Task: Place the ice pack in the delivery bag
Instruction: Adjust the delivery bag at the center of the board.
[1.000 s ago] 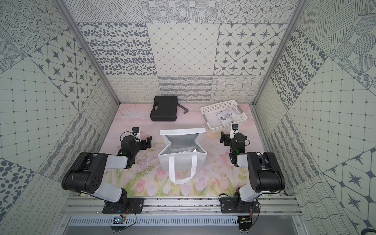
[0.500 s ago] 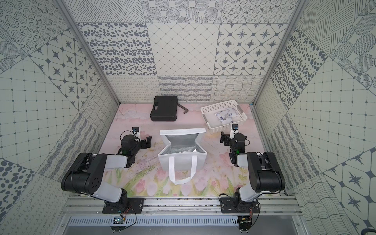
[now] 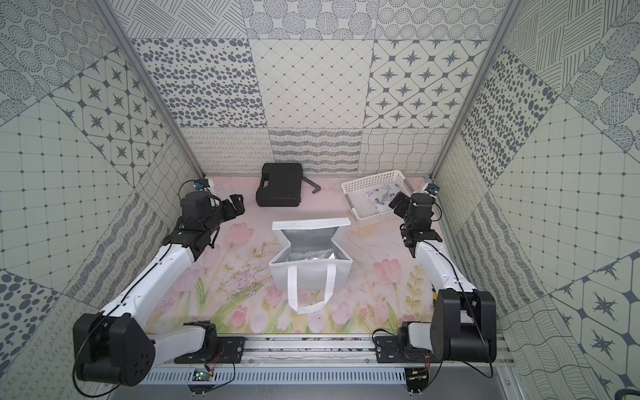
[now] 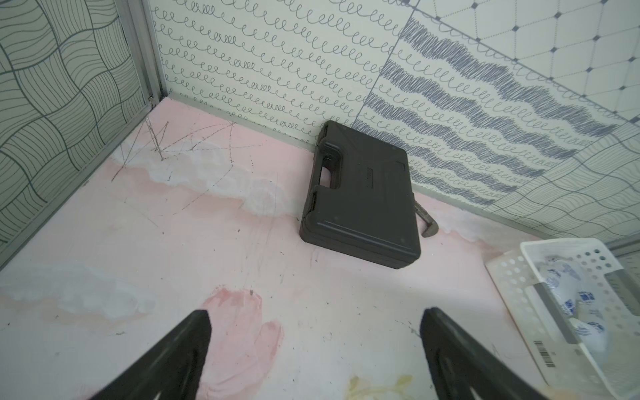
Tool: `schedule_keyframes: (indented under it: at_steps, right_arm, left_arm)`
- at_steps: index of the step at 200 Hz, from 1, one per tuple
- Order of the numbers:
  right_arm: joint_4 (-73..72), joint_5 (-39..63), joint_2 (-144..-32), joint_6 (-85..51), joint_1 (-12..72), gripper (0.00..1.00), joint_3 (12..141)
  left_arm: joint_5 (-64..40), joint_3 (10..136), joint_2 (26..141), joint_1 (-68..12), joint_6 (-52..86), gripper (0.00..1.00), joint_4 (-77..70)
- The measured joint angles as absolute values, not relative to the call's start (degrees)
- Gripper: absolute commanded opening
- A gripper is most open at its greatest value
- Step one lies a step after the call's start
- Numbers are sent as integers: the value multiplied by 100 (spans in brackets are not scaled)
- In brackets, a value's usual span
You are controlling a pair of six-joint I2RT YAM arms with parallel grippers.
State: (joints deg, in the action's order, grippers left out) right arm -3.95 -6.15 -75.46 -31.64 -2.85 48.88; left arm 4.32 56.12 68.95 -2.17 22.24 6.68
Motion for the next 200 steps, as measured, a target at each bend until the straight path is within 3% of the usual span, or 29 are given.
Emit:
schedule_keyframes:
  at_steps: [45, 81, 93, 118, 162, 200]
  right_arm:
    - [633, -106, -7507, -3479, 1, 99, 5452]
    - [1168, -222, -7131, -3367, 611, 99, 5621]
    - [1328, -346, -6993, -3293, 836, 98, 5640]
    - [1564, -650, -6726, -3118, 1240, 99, 5640]
    - [1789, -1004, -6431, -2950, 1522, 99, 5627]
    - [1896, -1192, -6036, -2910, 1592, 99, 5424]
  left_arm:
    - [10, 6200, 6086, -532, 2899, 94, 2456]
    - [47, 6705, 5605, -1636, 3398, 84, 3920]
    - [106, 6888, 5518, -2069, 3570, 77, 4364]
    - [237, 7325, 5448, -3083, 3944, 73, 5210]
    - [823, 8471, 6228, -5096, 4644, 74, 6545]
    - [1415, 9526, 7389, -5824, 5013, 74, 7430]
